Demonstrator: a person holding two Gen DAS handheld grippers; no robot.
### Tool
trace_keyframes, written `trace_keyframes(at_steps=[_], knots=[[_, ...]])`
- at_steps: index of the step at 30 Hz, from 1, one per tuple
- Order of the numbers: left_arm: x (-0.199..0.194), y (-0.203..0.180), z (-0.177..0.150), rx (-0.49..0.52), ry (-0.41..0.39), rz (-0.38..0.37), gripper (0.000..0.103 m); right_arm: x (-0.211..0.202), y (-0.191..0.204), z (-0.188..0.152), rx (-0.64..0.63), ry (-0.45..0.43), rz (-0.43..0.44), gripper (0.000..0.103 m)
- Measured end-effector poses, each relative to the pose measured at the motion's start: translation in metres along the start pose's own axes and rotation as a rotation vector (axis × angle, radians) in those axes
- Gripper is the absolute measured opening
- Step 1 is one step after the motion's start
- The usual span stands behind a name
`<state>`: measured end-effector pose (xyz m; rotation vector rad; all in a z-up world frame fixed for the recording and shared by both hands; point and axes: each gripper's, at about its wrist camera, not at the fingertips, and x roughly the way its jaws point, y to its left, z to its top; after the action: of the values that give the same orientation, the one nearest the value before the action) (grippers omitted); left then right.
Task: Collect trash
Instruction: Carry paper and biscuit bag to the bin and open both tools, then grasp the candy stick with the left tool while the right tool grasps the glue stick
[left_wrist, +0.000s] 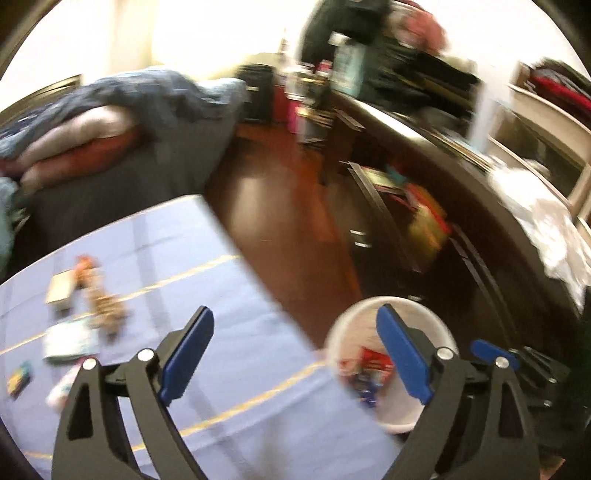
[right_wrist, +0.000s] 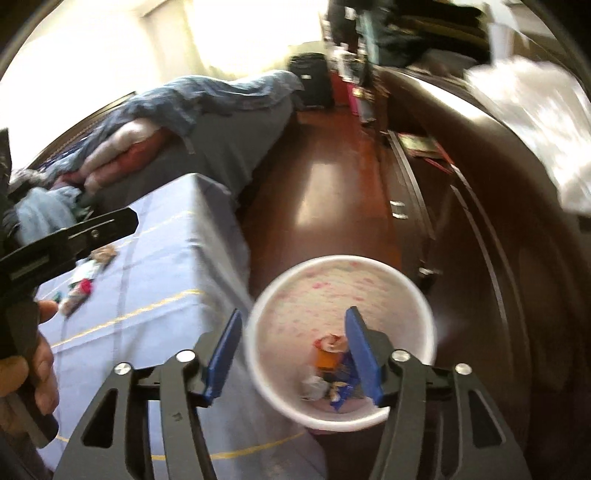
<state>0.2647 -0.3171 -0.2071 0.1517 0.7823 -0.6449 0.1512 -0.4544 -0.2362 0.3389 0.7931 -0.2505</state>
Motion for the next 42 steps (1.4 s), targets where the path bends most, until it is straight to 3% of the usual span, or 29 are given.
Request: trace_keyframes(at_steps=[5,10,16,20,25,30,42], knots=[[-0.035,0.076,-0.007,-0.095,-0.047,0.182,0.098,-0.002,0.071,0.004,-0.121,-0.012,0.111,0.075],[-0.064,0.153,-0.024,-0.211,-0.050,0.322,0.098,0.003,0.137,0.001,-0.244,0.003,0.208,0.075],[-0.074,0.249,-0.053,-0.405,-0.002,0.489,0.100,0.013,0.193,-0.005,-0.333,0.024,0.278,0.076],[-0.066,0.291,-0.067,-0.477,0.044,0.551,0.100,0.021,0.212,-0.005,-0.357,0.035,0.298,0.077],[-0.044,0.310,-0.074,-0.511,0.089,0.558,0.100,0.041,0.228,-0.002,-0.376,0.063,0.291,0.078],[-0.028,0.312,-0.072,-0.509,0.104,0.543,0.100,0.064,0.242,0.000,-0.387,0.098,0.274,0.080],[-0.014,0.309,-0.074,-0.498,0.122,0.594,0.100,0.092,0.265,0.001,-0.424,0.128,0.255,0.083]])
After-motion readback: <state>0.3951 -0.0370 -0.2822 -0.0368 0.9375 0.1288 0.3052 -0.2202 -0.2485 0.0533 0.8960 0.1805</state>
